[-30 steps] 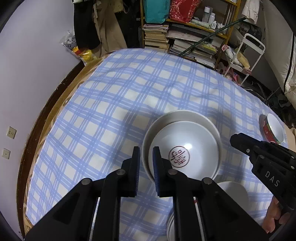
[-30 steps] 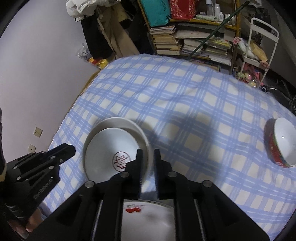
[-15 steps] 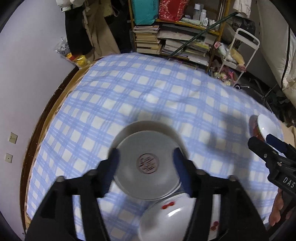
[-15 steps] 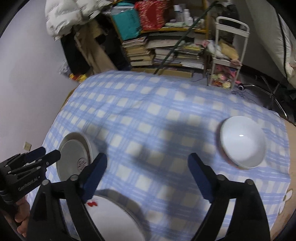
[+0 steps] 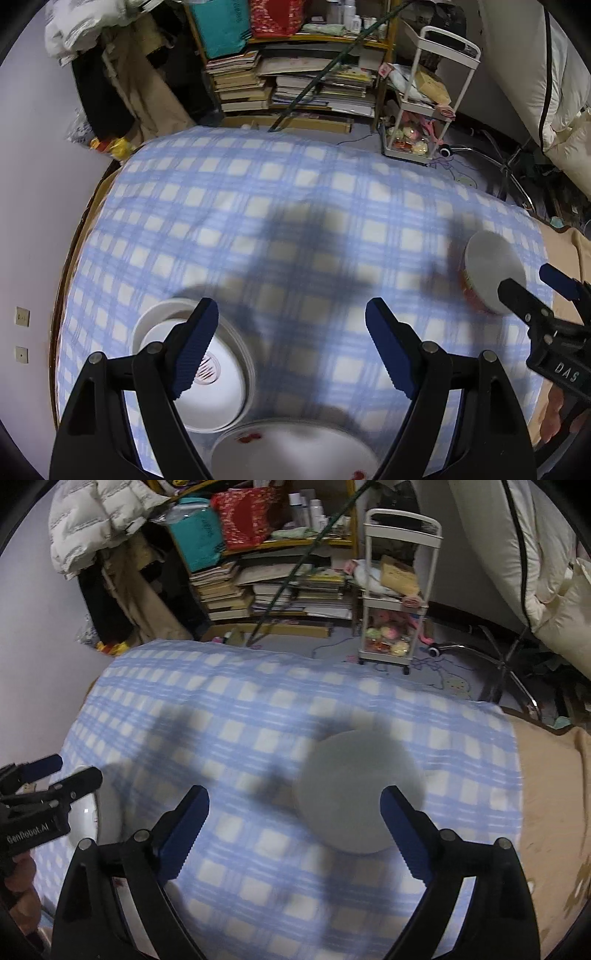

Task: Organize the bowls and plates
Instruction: 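Move both tools to the red-patterned white bowl and close on its rim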

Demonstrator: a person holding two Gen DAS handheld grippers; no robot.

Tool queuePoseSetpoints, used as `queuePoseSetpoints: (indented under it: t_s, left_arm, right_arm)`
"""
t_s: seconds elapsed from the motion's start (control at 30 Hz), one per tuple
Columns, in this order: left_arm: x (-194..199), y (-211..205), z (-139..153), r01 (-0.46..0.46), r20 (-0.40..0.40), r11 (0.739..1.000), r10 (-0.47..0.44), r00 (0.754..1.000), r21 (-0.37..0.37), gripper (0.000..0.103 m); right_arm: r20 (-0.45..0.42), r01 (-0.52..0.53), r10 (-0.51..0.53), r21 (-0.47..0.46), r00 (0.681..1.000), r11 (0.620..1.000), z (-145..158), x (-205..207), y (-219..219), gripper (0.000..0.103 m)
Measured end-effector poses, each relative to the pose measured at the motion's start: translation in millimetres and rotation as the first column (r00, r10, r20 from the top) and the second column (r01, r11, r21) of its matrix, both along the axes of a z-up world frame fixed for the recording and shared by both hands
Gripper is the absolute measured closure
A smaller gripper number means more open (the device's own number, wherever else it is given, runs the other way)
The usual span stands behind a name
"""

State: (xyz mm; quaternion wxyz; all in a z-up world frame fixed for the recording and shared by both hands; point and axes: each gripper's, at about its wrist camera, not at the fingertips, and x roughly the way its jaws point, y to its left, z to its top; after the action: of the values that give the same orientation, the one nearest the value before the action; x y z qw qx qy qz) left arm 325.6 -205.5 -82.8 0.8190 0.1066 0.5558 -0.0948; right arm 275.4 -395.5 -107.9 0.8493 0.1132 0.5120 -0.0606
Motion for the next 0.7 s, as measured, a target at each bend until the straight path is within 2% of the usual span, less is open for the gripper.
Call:
queuePoseSetpoints:
  t_s: [0.17, 0.27, 0.33, 0.4, 0.57, 0.7]
  left_arm:
    - [10.2, -31.7, -6.0, 0.023, -0.019, 1.0, -0.024, 1.0, -0.021, 0.022]
    - [13.5, -46.6, -13.8, 0.053, -0.033, 0.993, -0.057, 0.998, -0.108, 0.022]
    - [17.6, -54.8, -24.7, 0.055, -0.077, 0.985, -0.068, 0.995, -0.166, 0.022]
    - [19.4, -61.4, -33.9, 0.056, -0.1, 0.98, -0.076, 0.992, -0.189, 0.022]
    - [21.6, -78.1, -53.5, 0.041, -0.133, 0.982, -0.067, 0.989, -0.185, 0.022]
    - [22.5, -92.1, -63.4, 0.045, -0.161, 0.975, -0.081, 0.984, -0.216, 0.022]
  right_arm:
    - [0.009, 0.036, -0.036, -0.05, 0.999, 0.998, -3.7, 1.0, -26.0, 0.005]
    - [-0.011, 0.049, -0.049, -0.046, 0.999, 0.998, -11.6, 2.3, -41.1, 0.005]
    - [-0.035, 0.057, -0.059, -0.041, 0.998, 0.997, -18.6, 2.8, -52.3, 0.005]
    - [-0.053, 0.075, -0.076, -0.027, 0.996, 0.997, -25.4, 2.6, -63.6, 0.005]
    - [-0.08, 0.103, -0.104, -0.018, 0.991, 0.995, -38.1, -2.8, -78.2, 0.005]
    - [-0.098, 0.109, -0.109, -0.01, 0.989, 0.994, -48.3, -3.7, -83.0, 0.005]
